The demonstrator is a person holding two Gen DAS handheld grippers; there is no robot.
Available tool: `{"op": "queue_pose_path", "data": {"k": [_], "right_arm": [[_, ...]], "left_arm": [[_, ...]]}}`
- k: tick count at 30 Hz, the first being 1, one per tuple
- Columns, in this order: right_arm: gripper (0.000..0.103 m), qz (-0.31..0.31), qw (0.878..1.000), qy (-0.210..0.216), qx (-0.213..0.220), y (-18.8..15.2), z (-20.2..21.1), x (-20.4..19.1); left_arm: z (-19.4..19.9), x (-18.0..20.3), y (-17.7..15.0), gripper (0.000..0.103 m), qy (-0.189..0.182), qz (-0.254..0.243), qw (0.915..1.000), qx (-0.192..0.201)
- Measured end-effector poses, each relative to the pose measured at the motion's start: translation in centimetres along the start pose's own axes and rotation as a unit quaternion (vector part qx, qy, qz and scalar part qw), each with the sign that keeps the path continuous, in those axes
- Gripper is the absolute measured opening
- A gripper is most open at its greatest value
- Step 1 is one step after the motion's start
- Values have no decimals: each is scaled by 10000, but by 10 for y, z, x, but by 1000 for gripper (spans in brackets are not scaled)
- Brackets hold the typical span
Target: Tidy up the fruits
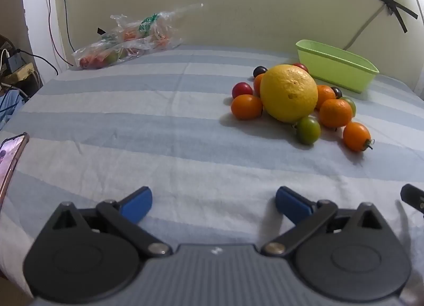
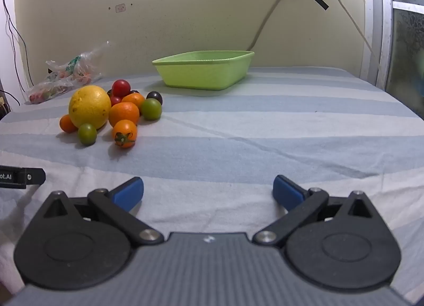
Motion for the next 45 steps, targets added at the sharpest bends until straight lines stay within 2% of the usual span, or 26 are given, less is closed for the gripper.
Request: {"op": "queue_pose_path", "data": {"k": [11,16,23,45], "right_arm": [[103,-364,9992,54,123,-1,4,3],[103,-60,9999,85,39,-1,5,-8],[103,189,9997,-56,-138,-2,0,-12],[103,210,9994,-130,-233,-1,-3,-12]], "left_arm": [[12,1,-1,103,-14,-73,9994,333],[10,1,1,103,-25,-67,9998,202],[8,1,-3,103,-43,-86,9993,364],[7,2,-4,103,-248,-253,9979,546]]}}
Point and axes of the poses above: each gripper's, at about its wrist camera, not at the fingertips, and z roughly against the way its jaws point, x to its right, y to its top, the point moved 9 cm from there along -z, roughly the way its jaws point, and after that the axes turned 6 degrees about x, right-handed, at the moved point
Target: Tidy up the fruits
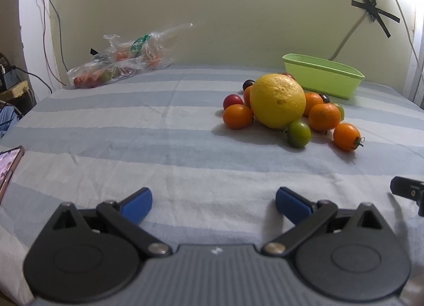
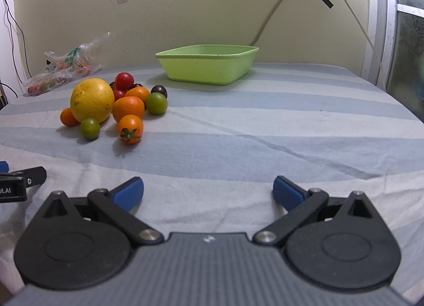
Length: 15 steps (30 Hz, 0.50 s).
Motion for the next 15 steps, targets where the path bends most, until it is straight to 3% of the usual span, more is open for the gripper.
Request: {"op": "queue_pose_path", "data": {"k": [10,15], "right_arm": [[103,-83,9999,-5,-96,7,-8,3],[103,-92,9998,-95,-139,9,-10,8]], "left_arm": [[-18,23,14,103,-598,-262,9977,-206],[-28,28,19,103,-622,-328,9972,-243]]}}
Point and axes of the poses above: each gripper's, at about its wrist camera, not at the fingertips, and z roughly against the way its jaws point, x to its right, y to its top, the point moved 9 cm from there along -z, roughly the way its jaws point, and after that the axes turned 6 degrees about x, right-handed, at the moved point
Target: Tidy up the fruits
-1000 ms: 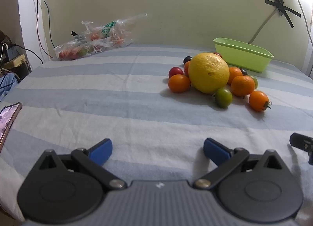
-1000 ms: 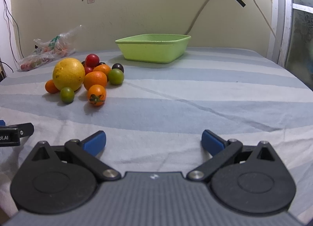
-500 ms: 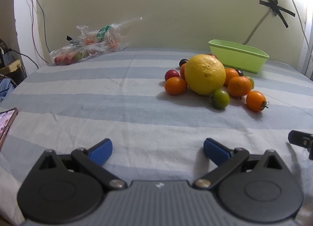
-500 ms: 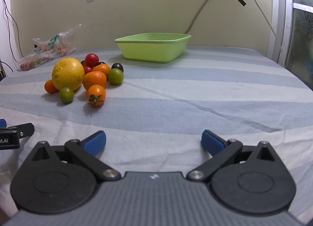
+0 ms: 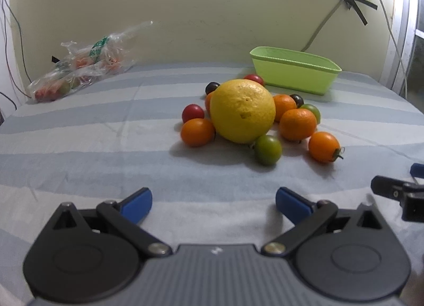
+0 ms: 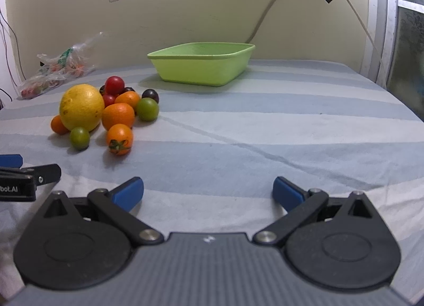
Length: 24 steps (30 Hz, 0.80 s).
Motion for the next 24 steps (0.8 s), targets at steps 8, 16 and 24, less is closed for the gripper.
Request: {"op": "queue_pose_path", "data": {"k": [8,16,24], "right_arm": [[103,-91,9999,-33,132,3,-4,3],[103,117,9998,-71,129,0,-3,-3],[103,252,9996,30,118,-1,-4,-8]], "left_arm": [[-4,3,0,103,15,-96,9999,101],[-1,2,0,103,24,-76,9999,114],[-2,2,1,103,25,-65,9999,117]]}}
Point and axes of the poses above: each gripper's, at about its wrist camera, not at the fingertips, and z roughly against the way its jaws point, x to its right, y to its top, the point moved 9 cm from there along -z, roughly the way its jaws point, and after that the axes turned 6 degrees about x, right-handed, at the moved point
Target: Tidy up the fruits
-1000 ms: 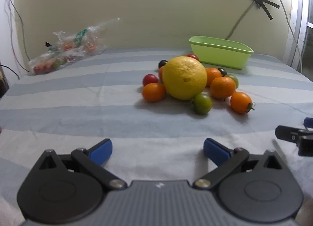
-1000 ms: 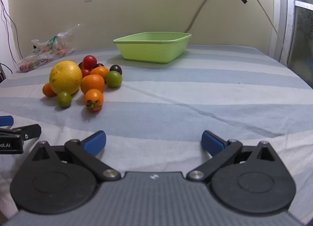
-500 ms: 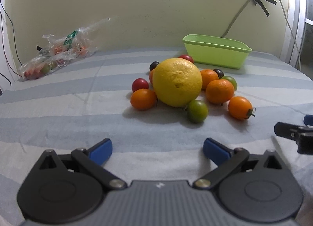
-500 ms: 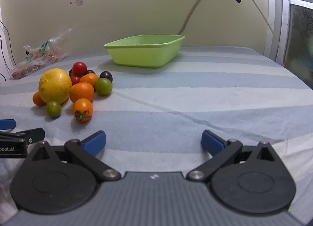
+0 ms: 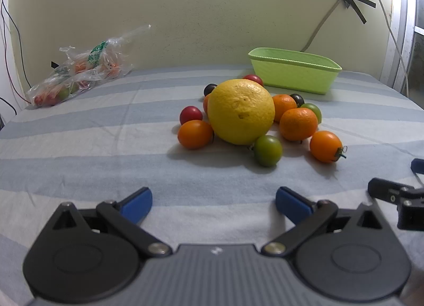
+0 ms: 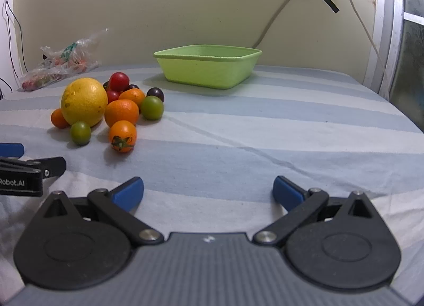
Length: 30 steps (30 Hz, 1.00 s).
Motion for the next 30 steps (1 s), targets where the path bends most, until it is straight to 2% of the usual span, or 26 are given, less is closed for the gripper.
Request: {"op": "queue_pose_path", "data": {"k": [30], "right_arm": [[103,43,10000,-22,3,-1,0,-1]], "left_arm": [[0,0,0,103,0,11,10000,11]]}}
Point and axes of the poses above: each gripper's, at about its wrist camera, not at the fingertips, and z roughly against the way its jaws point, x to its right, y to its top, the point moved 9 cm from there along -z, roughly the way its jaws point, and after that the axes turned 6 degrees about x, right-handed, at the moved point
